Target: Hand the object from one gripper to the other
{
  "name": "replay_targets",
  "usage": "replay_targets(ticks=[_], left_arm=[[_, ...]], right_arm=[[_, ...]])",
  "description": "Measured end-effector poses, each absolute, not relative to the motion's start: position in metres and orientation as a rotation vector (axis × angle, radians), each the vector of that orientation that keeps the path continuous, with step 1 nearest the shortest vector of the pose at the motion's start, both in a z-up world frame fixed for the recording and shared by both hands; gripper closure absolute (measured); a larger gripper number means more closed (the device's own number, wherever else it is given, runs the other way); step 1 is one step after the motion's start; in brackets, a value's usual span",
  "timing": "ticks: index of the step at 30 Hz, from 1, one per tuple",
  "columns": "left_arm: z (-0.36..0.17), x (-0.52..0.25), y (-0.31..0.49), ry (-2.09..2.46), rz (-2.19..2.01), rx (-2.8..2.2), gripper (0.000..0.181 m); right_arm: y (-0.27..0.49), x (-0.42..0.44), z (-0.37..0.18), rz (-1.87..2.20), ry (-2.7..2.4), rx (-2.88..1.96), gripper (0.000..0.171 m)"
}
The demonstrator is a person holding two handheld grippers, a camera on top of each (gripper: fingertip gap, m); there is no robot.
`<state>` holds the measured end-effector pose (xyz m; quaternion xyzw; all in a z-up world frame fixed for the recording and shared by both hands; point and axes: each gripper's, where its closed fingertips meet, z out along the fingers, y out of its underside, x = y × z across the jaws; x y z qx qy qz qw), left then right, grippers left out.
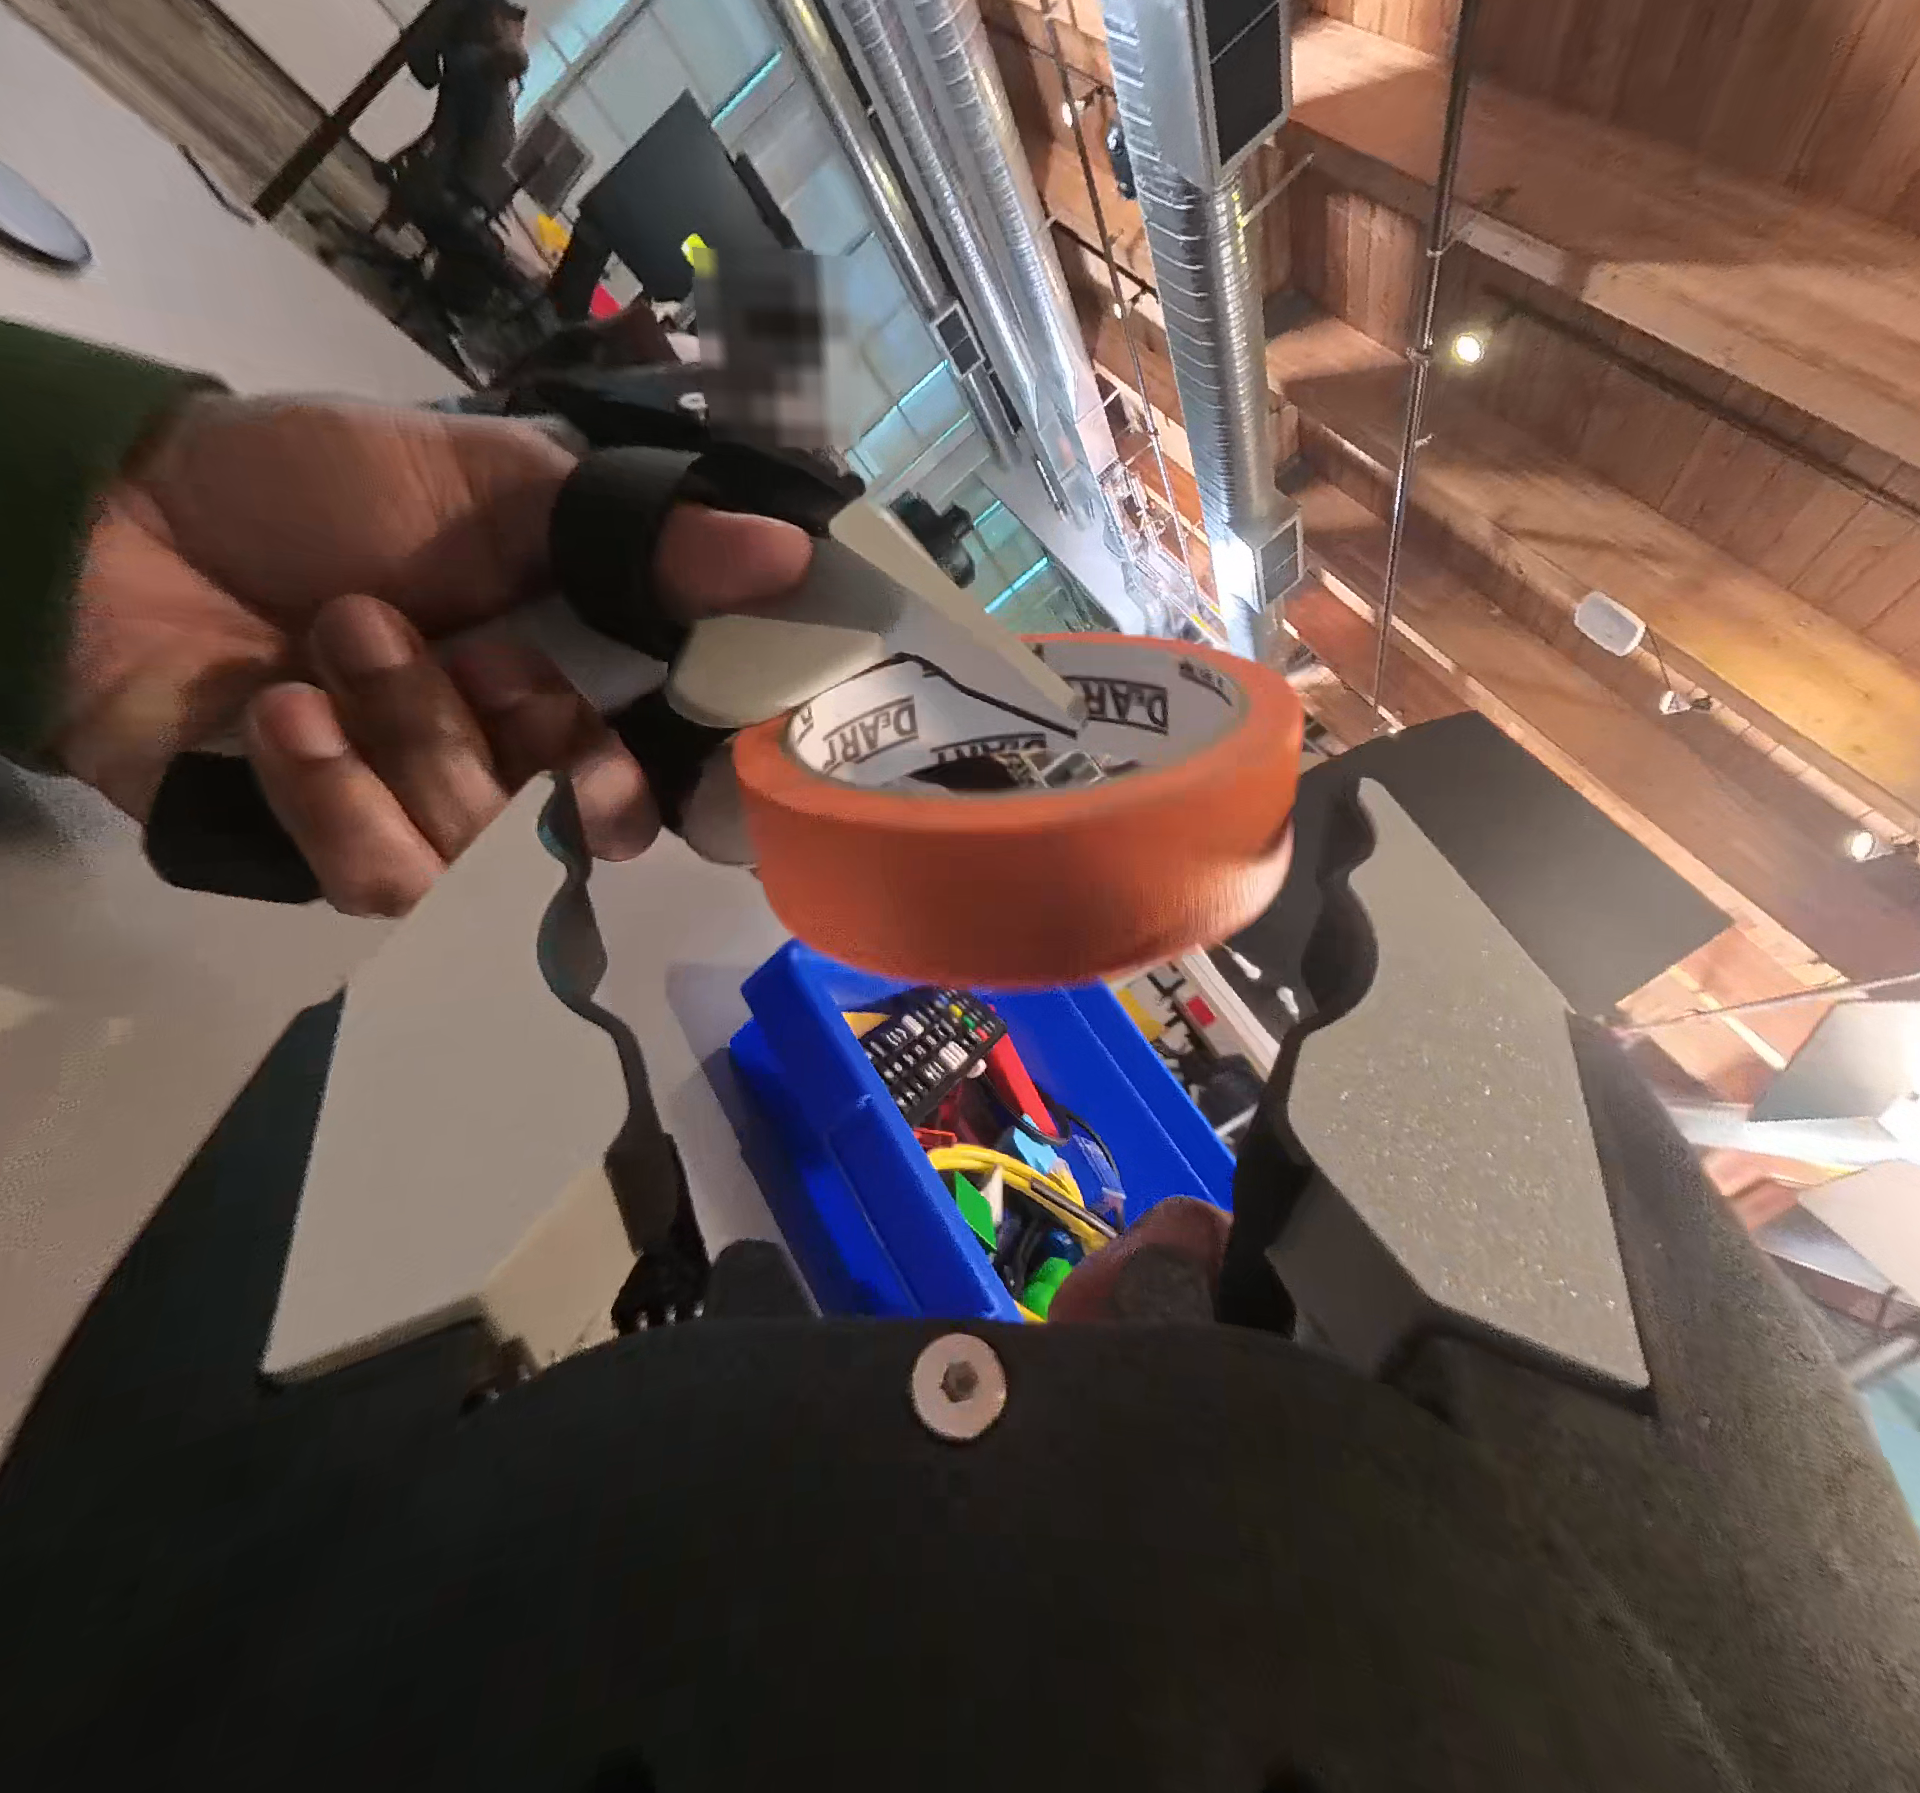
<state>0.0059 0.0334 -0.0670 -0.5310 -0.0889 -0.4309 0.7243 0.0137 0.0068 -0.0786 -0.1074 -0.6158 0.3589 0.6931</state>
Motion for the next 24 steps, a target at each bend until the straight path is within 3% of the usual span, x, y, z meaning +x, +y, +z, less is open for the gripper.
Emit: replay_targets(ticks=[9, 24], left_arm=[[-0.088, 0.038, 0.046, -0.019, -0.756, -1.4, 0.155], [-0.086, 0.046, 0.042, 0.002, -0.882, -1.382, 0.156]], right_arm=[[0.015, 0.007, -0.084, 0.649, -1.355, -0.209, 0.029], [0.012, 0.012, -0.082, 0.697, -1.359, -0.191, 0.028]])
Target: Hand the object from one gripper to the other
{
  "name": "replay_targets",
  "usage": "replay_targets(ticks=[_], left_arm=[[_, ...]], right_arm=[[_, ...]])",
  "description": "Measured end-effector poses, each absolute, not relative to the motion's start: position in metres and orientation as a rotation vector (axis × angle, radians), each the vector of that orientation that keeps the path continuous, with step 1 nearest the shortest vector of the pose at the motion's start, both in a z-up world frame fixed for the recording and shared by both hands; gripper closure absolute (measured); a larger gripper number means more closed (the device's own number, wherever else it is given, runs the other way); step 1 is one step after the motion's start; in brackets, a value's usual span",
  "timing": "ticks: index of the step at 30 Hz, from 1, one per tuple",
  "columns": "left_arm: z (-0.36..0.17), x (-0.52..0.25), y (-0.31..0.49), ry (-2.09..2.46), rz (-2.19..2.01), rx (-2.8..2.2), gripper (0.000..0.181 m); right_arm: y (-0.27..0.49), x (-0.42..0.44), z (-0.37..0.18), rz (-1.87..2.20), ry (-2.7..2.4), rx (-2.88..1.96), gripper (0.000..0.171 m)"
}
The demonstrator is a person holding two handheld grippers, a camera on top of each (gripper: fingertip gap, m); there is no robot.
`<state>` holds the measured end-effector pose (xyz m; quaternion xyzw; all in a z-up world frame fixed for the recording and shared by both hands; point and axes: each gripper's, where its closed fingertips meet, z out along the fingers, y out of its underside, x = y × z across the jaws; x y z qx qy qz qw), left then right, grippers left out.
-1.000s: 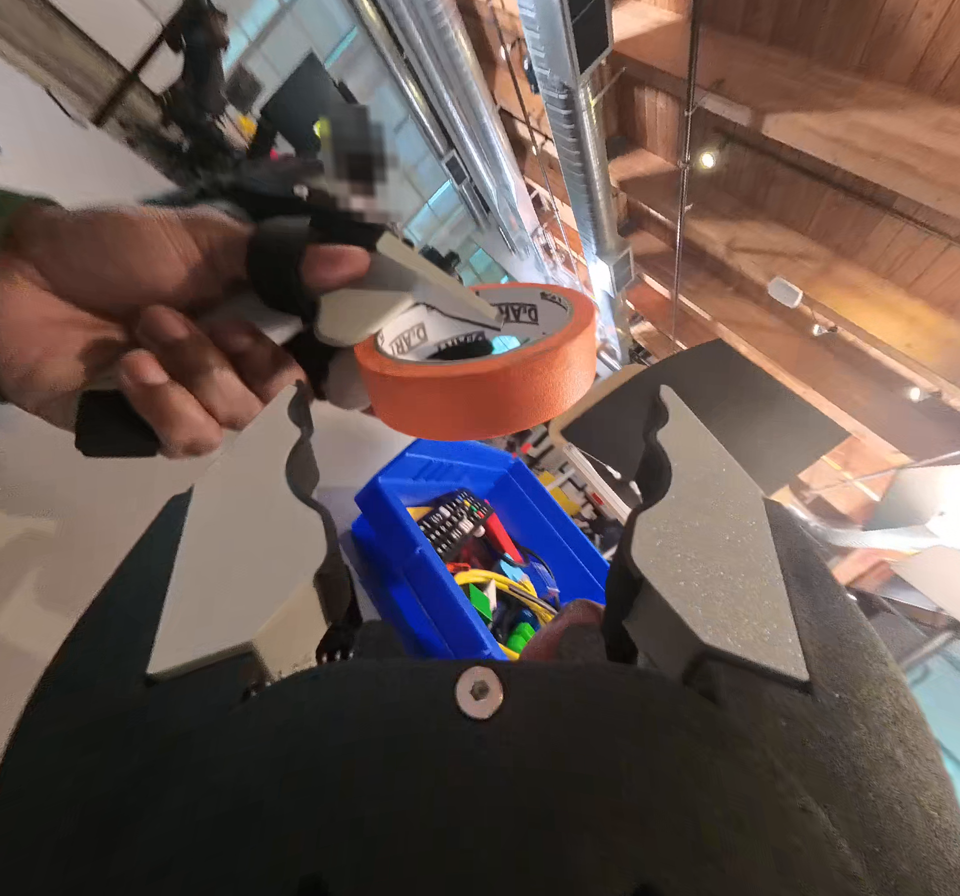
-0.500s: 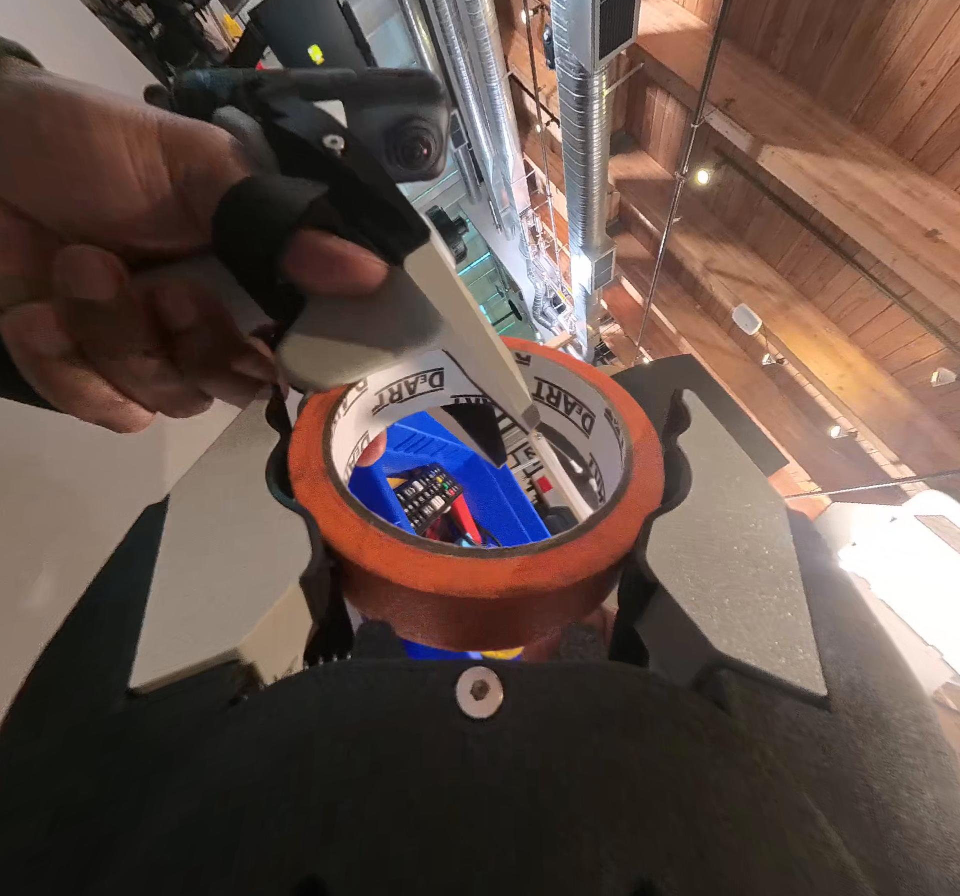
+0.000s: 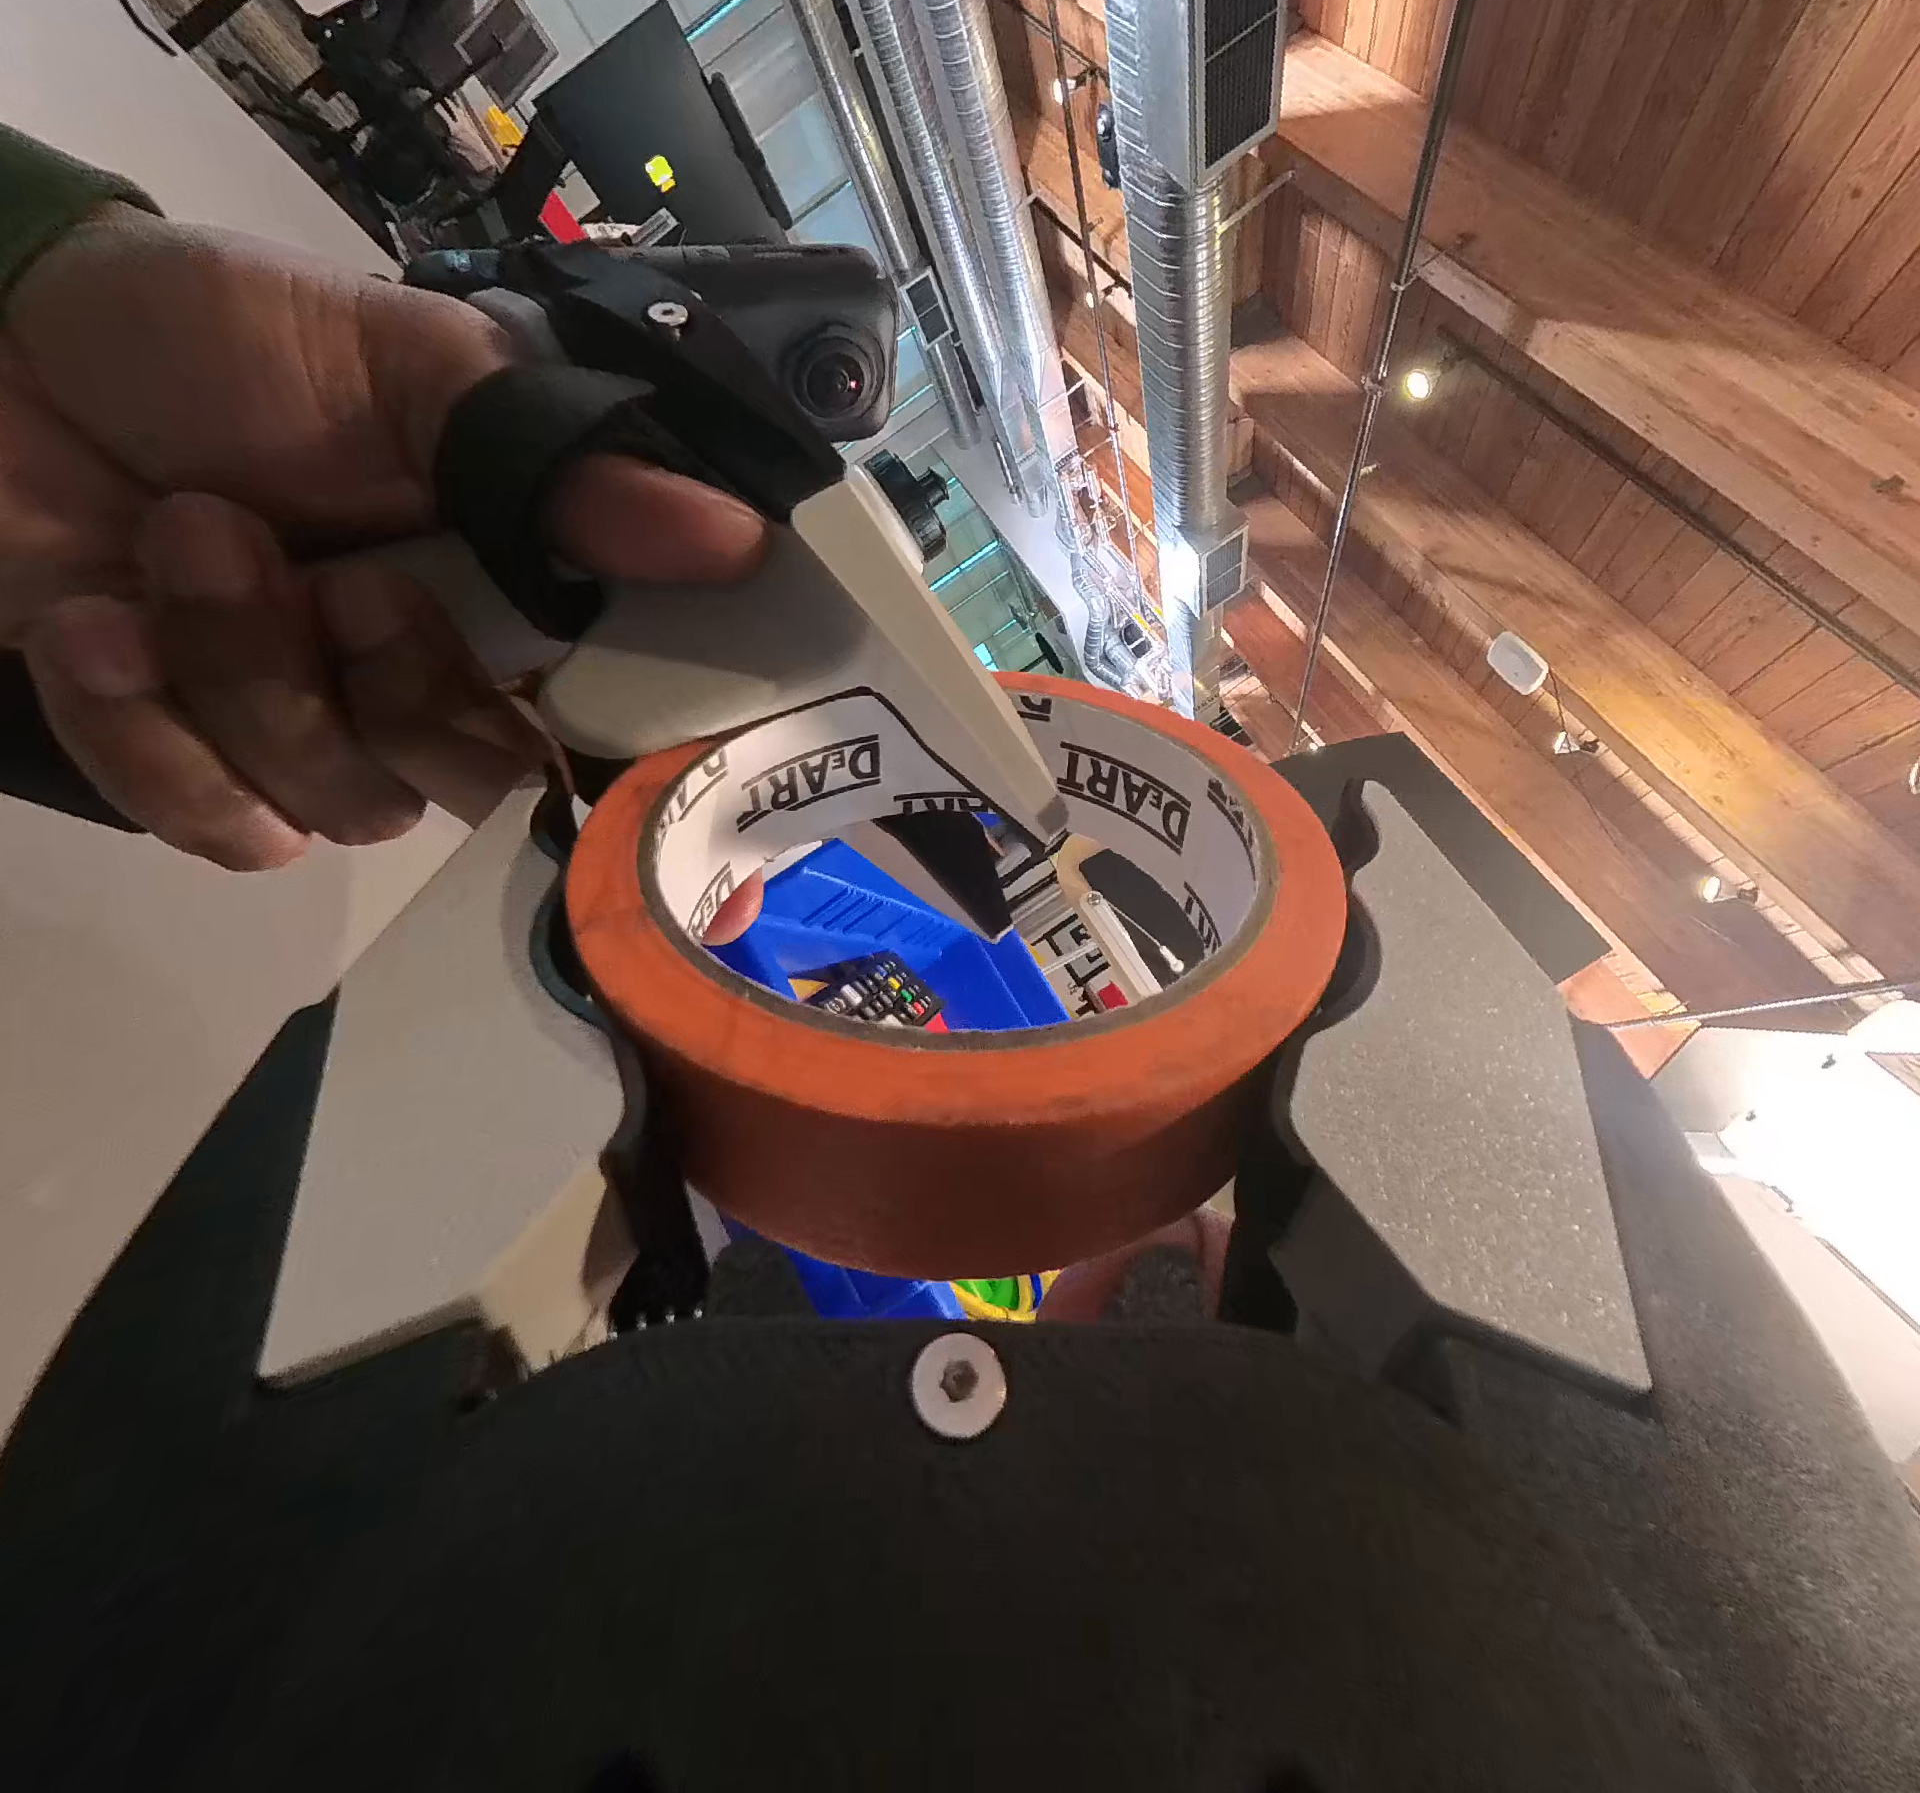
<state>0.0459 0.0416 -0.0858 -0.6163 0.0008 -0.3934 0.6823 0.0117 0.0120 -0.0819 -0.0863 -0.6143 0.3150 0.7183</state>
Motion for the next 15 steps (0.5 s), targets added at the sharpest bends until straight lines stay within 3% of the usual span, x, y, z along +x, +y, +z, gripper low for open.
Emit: replay_targets(ticks=[5, 15], left_arm=[[-0.083, 0.05, 0.042, 0.018, -0.877, -1.368, 0.154], [-0.051, 0.051, 0.015, 0.262, -0.414, -1.217, 0.092]], right_arm=[[0.013, 0.015, -0.079, 0.675, -1.343, -0.175, 0.029], [0.022, 0.027, -0.058, 1.1, -1.358, -0.371, 0.03]])
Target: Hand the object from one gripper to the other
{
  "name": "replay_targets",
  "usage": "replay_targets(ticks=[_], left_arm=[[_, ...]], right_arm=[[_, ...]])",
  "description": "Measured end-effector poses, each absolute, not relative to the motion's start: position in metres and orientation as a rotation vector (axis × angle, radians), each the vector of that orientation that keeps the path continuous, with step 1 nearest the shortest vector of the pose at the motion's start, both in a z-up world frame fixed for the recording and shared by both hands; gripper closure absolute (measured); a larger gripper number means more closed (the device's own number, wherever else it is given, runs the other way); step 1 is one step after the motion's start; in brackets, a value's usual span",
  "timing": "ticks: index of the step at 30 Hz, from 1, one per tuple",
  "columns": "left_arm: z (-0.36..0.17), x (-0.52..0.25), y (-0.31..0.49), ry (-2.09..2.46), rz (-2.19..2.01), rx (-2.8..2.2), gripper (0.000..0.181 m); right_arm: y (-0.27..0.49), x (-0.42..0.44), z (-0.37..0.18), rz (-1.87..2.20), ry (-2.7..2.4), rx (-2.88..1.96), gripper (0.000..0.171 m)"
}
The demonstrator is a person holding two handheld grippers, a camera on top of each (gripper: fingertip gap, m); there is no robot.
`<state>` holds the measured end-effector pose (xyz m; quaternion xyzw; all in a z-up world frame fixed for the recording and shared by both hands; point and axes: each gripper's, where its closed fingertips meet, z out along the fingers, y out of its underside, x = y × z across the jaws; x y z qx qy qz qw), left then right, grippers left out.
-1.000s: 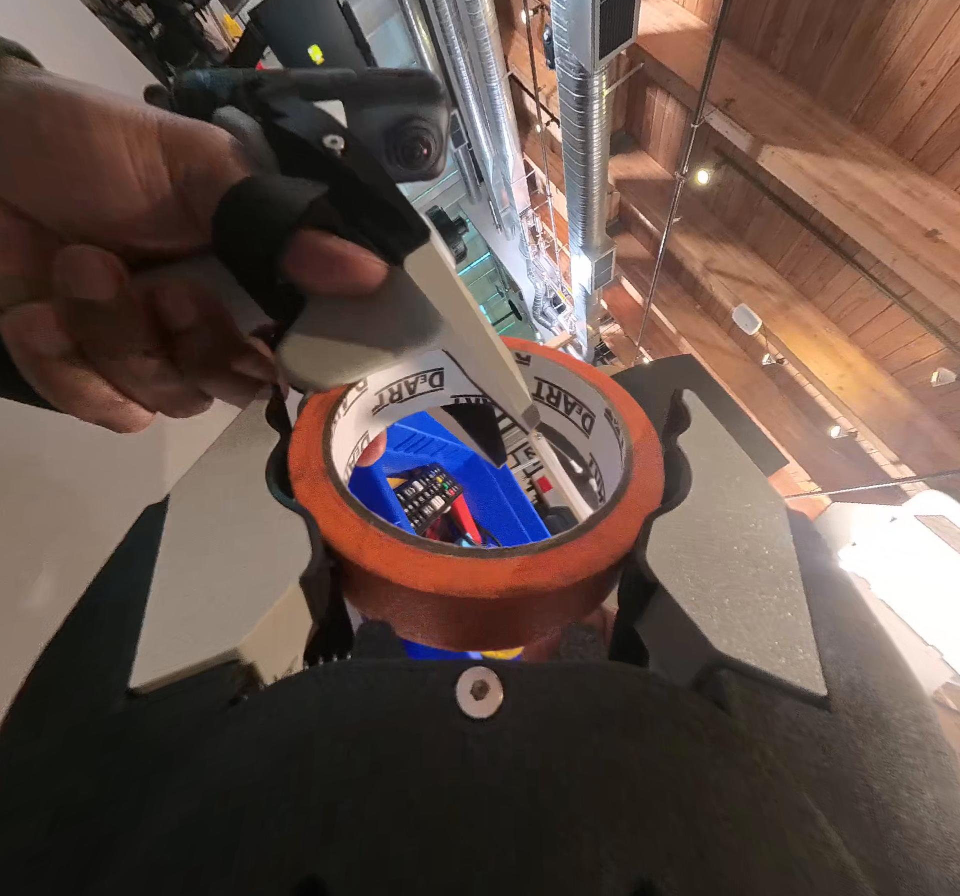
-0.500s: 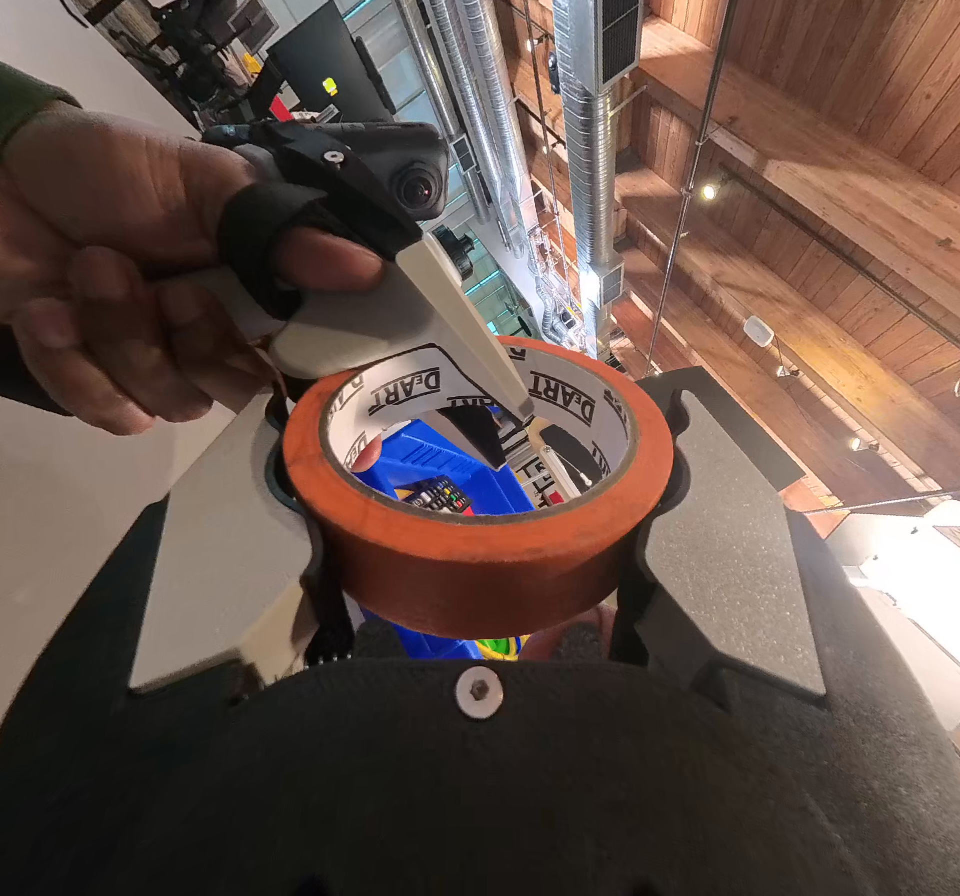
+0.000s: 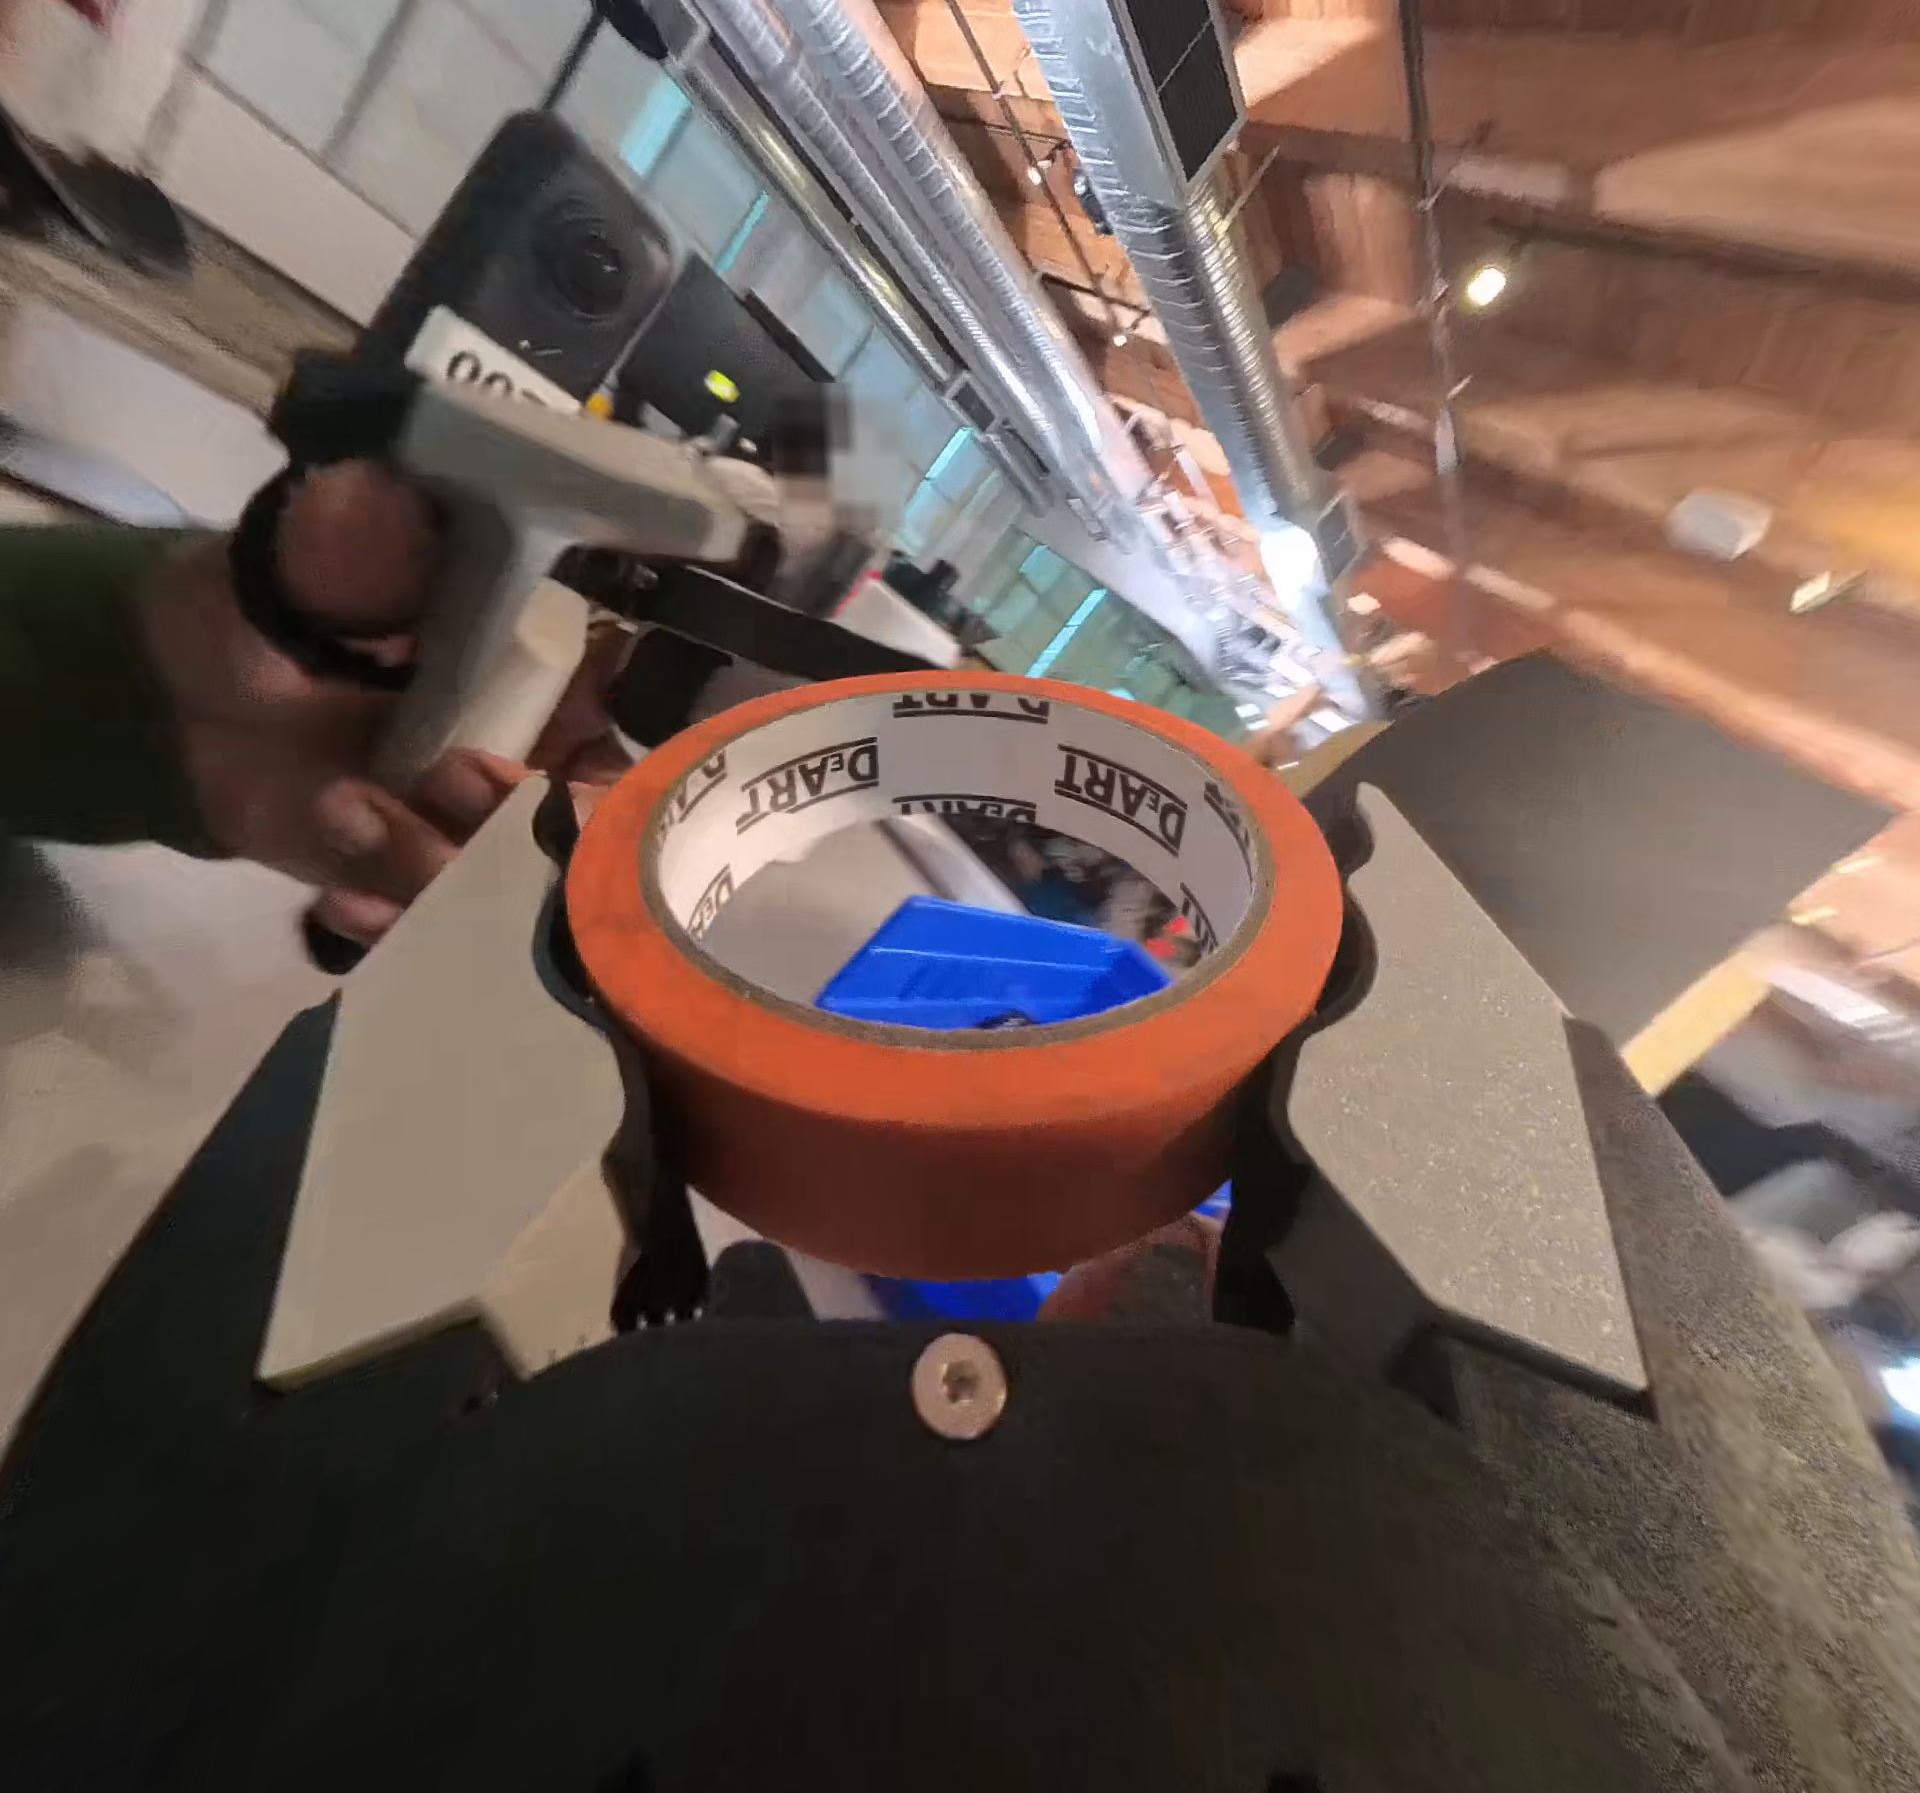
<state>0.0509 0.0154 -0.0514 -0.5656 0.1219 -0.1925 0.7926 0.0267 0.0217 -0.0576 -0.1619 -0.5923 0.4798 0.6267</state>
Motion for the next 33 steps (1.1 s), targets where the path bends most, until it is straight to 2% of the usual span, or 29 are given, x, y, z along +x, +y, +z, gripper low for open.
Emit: replay_targets(ticks=[2, 6, 10, 13, 22, 24, 25, 28, 33], left_arm=[[-0.044, 0.053, 0.005, 0.337, -0.299, -1.158, 0.083], [-0.036, 0.054, -0.012, 0.435, -0.131, -1.065, 0.083], [-0.067, 0.039, 0.008, 0.523, 0.222, -1.215, 0.086], [-0.087, 0.049, 0.021, 0.548, 0.134, -1.337, 0.086], [-0.072, 0.042, 0.005, 0.261, -0.558, -1.363, 0.089], [-0.071, 0.038, 0.005, 0.182, -0.703, -1.367, 0.082], [-0.071, 0.037, 0.007, 0.131, -0.802, -1.383, 0.07], [-0.072, 0.032, 0.017, -0.047, -1.081, -1.362, 0.069], [-0.106, 0.057, 0.031, 0.019, -1.024, -1.575, 0.077]], right_arm=[[0.021, 0.028, -0.058, 1.297, -1.417, -0.464, 0.03], [0.023, 0.035, -0.051, 1.668, -1.456, -0.614, 0.03], [0.02, 0.041, -0.051, 1.948, -1.513, -0.721, 0.03], [0.01, 0.042, -0.062, 1.99, -1.612, -0.739, 0.03], [-0.01, 0.049, -0.074, 1.747, -1.695, -0.529, 0.03], [-0.009, 0.045, -0.075, 1.594, -1.659, -0.461, 0.03], [-0.008, 0.042, -0.076, 1.498, -1.637, -0.421, 0.029], [0.003, 0.03, -0.087, 1.111, -1.581, -0.29, 0.03], [-0.002, 0.022, -0.12, 0.804, -1.656, -0.11, 0.029]])
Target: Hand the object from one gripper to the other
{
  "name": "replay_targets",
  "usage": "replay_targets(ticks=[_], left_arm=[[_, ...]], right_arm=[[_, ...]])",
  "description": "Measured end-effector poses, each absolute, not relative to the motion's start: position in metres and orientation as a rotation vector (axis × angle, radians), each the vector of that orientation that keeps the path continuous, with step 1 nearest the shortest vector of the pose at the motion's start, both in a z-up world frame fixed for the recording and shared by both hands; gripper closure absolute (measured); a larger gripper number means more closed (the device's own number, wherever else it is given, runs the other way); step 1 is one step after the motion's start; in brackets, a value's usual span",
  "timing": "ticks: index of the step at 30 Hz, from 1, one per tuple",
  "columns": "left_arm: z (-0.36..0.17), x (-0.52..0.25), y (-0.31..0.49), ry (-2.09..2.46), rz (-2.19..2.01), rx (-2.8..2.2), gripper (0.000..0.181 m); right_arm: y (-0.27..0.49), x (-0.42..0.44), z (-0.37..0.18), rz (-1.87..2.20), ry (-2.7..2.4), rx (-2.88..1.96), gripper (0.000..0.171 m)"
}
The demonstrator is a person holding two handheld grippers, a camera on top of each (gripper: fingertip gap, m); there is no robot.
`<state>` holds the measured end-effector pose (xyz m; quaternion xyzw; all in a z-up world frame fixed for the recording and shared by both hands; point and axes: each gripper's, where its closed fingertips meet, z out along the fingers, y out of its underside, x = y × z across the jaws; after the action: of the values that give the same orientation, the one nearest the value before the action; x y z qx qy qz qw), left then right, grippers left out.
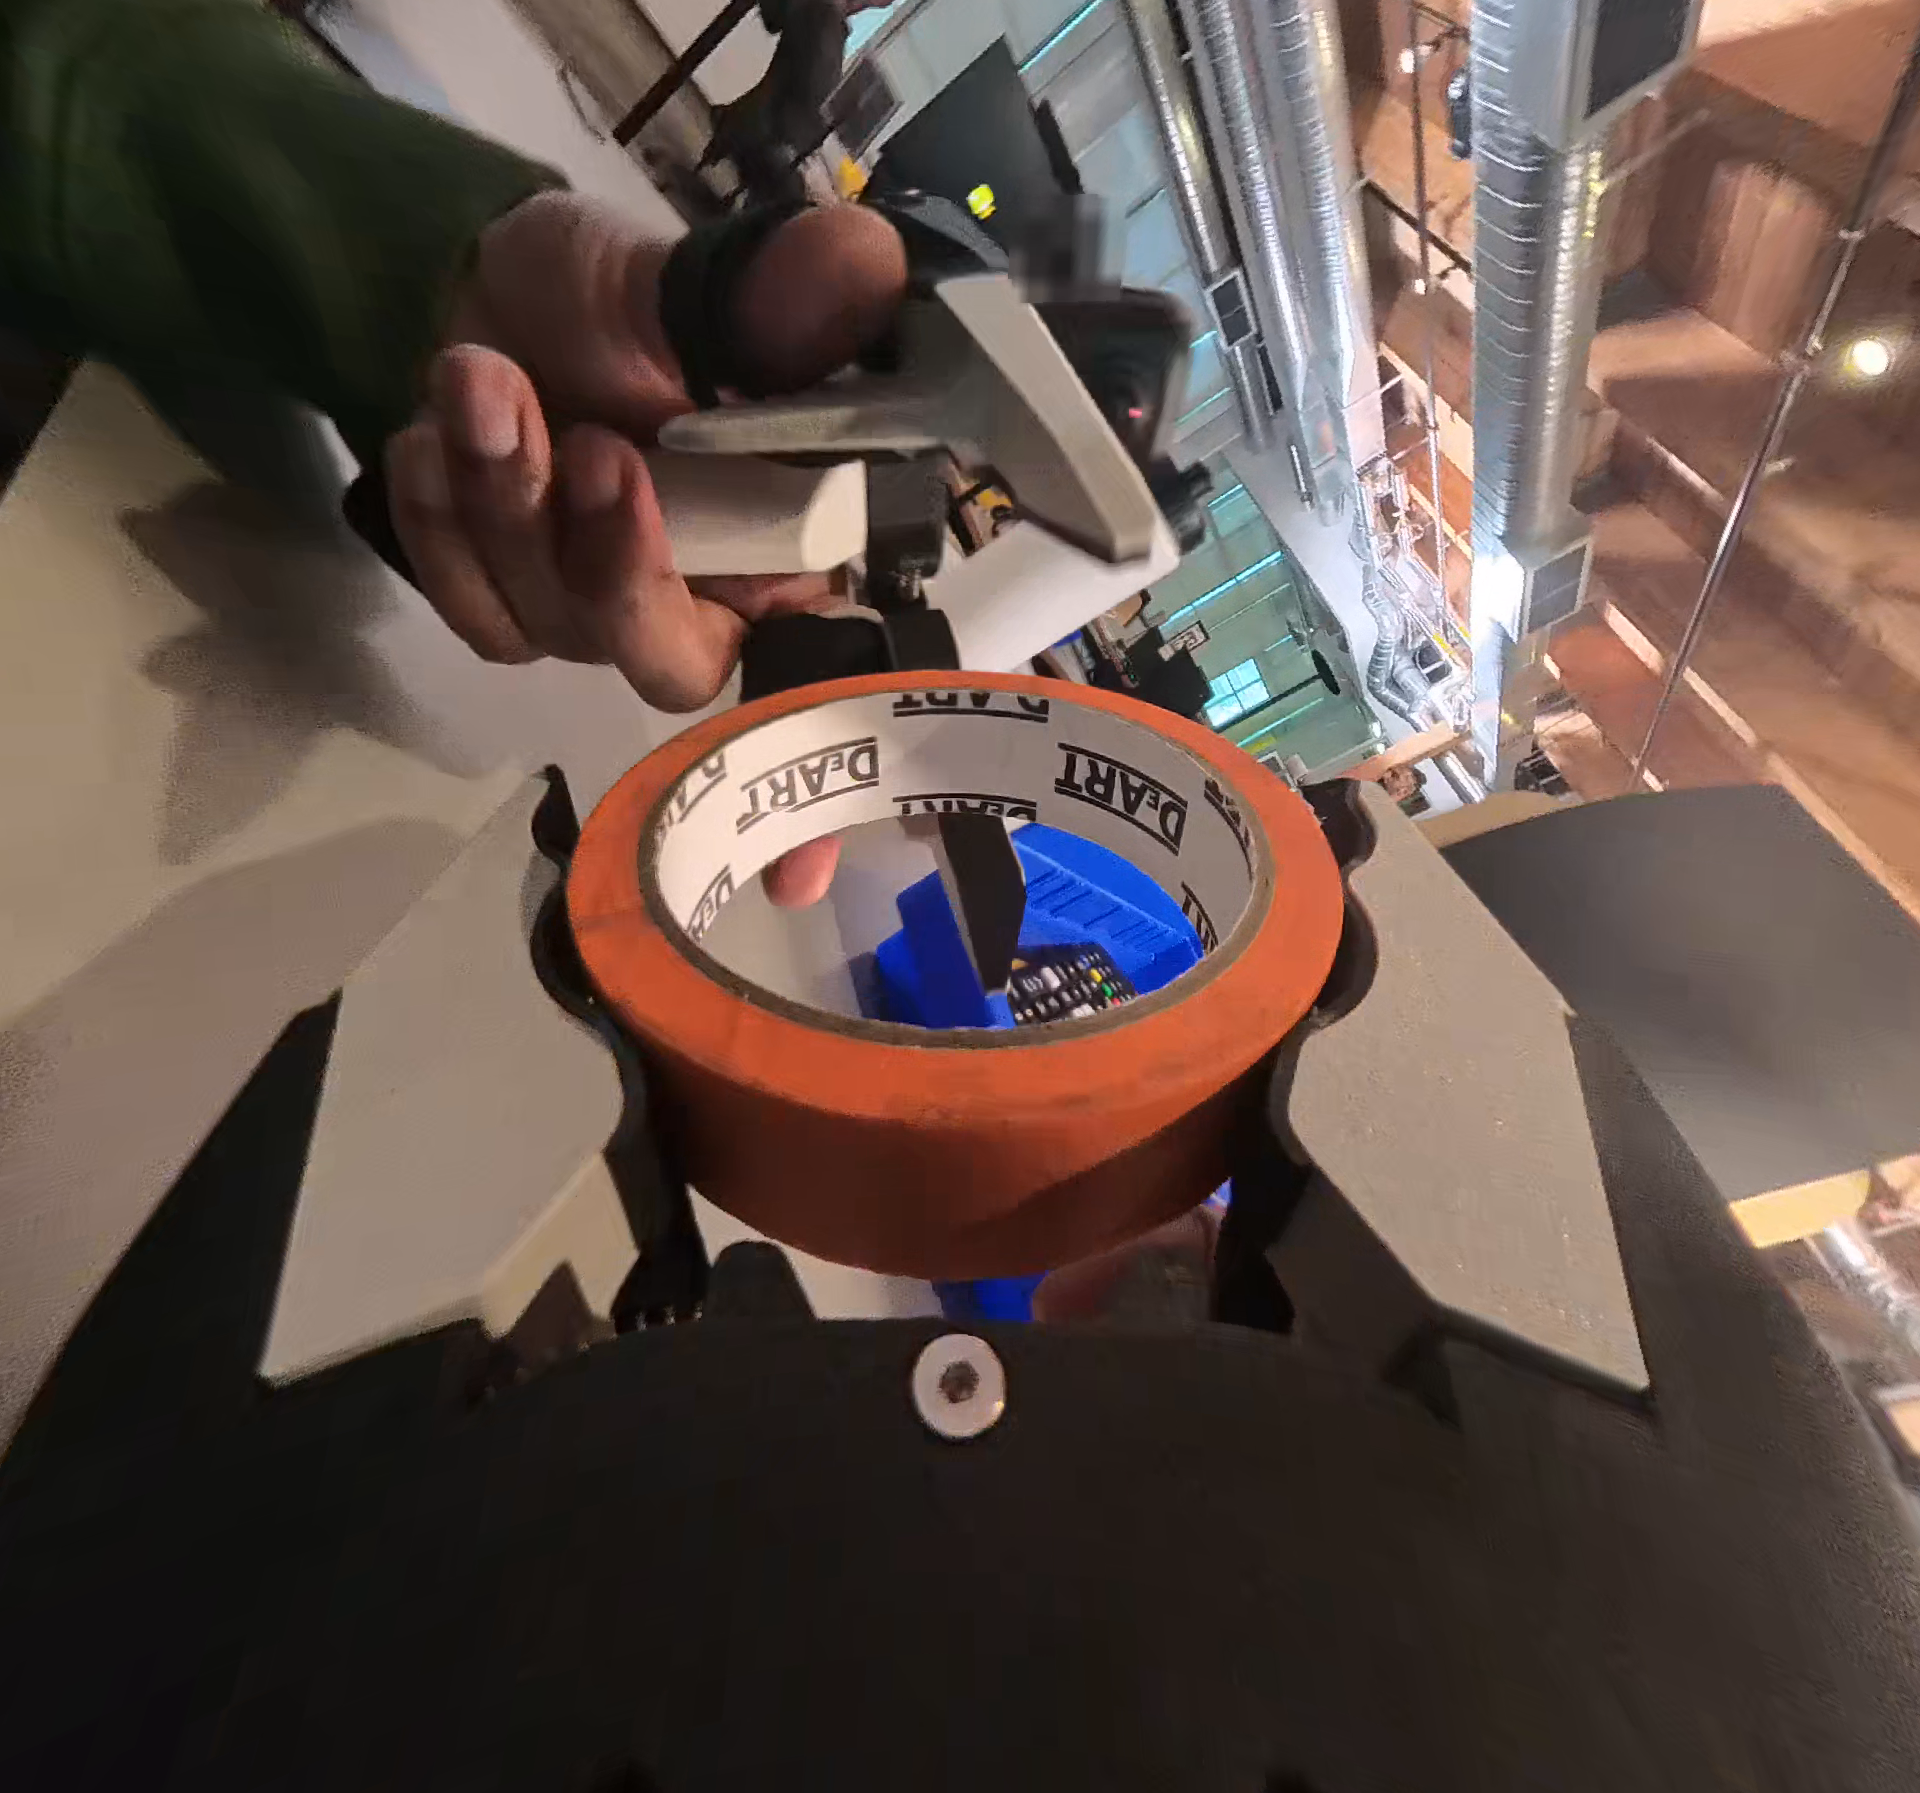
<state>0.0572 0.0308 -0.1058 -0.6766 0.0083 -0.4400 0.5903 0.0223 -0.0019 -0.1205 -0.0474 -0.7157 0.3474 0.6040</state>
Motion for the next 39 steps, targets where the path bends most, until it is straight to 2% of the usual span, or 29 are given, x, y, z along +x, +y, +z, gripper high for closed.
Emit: replay_targets(ticks=[3, 5, 8, 9, 14, 18, 23, 26, 28, 30, 32, 34, 35, 36, 39], left_arm=[[-0.117, 0.072, 0.033, 0.074, -1.025, -1.636, 0.091], [-0.119, 0.079, 0.033, 0.108, -1.03, -1.647, 0.111], [-0.126, 0.077, 0.034, 0.119, -0.987, -1.669, 0.156], [-0.126, 0.076, 0.034, 0.12, -0.976, -1.669, 0.157], [-0.12, 0.06, 0.037, 0.071, -0.903, -1.633, 0.158], [-0.091, 0.041, 0.03, 0.054, -0.838, -1.459, 0.157], [-0.066, 0.028, 0.022, 0.203, -0.295, -1.336, 0.157], [-0.068, 0.05, 0.017, 0.415, -0.06, -1.294, 0.157], [-0.072, 0.068, 0.016, 0.494, -0.111, -1.286, 0.157], [-0.073, 0.075, 0.017, 0.509, -0.129, -1.283, 0.157], [-0.076, 0.074, 0.021, 0.512, -0.079, -1.295, 0.156], [-0.08, 0.069, 0.025, 0.499, -0.042, -1.319, 0.156], [-0.082, 0.066, 0.027, 0.492, -0.029, -1.335, 0.155], [-0.085, 0.063, 0.029, 0.473, -0.028, -1.35, 0.151], [-0.093, 0.045, 0.04, 0.339, -0.067, -1.432, 0.105]], right_arm=[[-0.013, 0.025, -0.128, 0.806, -1.683, -0.057, 0.029], [-0.014, 0.024, -0.13, 0.793, -1.688, -0.049, 0.029], [-0.015, 0.025, -0.13, 0.803, -1.682, -0.045, 0.029], [-0.014, 0.023, -0.13, 0.796, -1.68, -0.054, 0.029], [0.0, 0.015, -0.125, 0.762, -1.646, -0.145, 0.036], [0.01, 0.014, -0.117, 0.869, -1.652, -0.269, 0.036], [0.008, 0.022, -0.108, 1.16, -1.712, -0.436, 0.037], [0.002, 0.038, -0.097, 1.386, -1.738, -0.454, 0.054], [0.003, 0.049, -0.09, 1.447, -1.728, -0.405, 0.066], [0.008, 0.053, -0.092, 1.436, -1.735, -0.387, 0.093], [0.011, 0.052, -0.096, 1.377, -1.747, -0.364, 0.11], [0.015, 0.049, -0.098, 1.289, -1.72, -0.327, 0.139], [0.018, 0.046, -0.098, 1.237, -1.707, -0.323, 0.143], [0.022, 0.042, -0.098, 1.18, -1.69, -0.32, 0.145], [0.038, 0.036, -0.092, 0.986, -1.578, -0.274, 0.146]])
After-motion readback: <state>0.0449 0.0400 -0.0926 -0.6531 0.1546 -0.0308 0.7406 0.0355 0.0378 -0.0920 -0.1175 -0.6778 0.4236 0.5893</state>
